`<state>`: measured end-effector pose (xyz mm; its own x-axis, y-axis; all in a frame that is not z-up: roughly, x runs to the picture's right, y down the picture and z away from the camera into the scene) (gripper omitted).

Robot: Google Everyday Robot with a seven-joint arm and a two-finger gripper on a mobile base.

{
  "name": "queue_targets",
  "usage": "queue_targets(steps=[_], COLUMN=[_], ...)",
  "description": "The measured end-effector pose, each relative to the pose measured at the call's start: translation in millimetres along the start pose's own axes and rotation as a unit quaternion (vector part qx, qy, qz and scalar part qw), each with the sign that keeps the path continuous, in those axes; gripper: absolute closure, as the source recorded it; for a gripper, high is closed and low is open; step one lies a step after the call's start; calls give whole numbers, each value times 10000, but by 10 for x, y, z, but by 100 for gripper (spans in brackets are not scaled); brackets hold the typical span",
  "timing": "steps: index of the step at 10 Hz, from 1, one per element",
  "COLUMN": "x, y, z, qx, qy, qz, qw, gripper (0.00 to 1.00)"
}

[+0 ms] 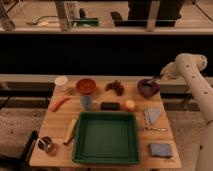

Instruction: Place brush in purple bowl

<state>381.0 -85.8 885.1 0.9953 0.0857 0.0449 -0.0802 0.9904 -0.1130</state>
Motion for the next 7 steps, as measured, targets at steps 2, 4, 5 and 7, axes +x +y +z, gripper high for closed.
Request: queue_targets(steps=[2,4,5,7], x=[72,206,211,224], y=[-23,-59,-77,-59], z=[58,108,156,280], qx=[57,109,125,143], qy=[111,223,239,283], qz=[27,99,121,156], qw=[9999,9996,9996,9994], gripper=[100,100,100,100])
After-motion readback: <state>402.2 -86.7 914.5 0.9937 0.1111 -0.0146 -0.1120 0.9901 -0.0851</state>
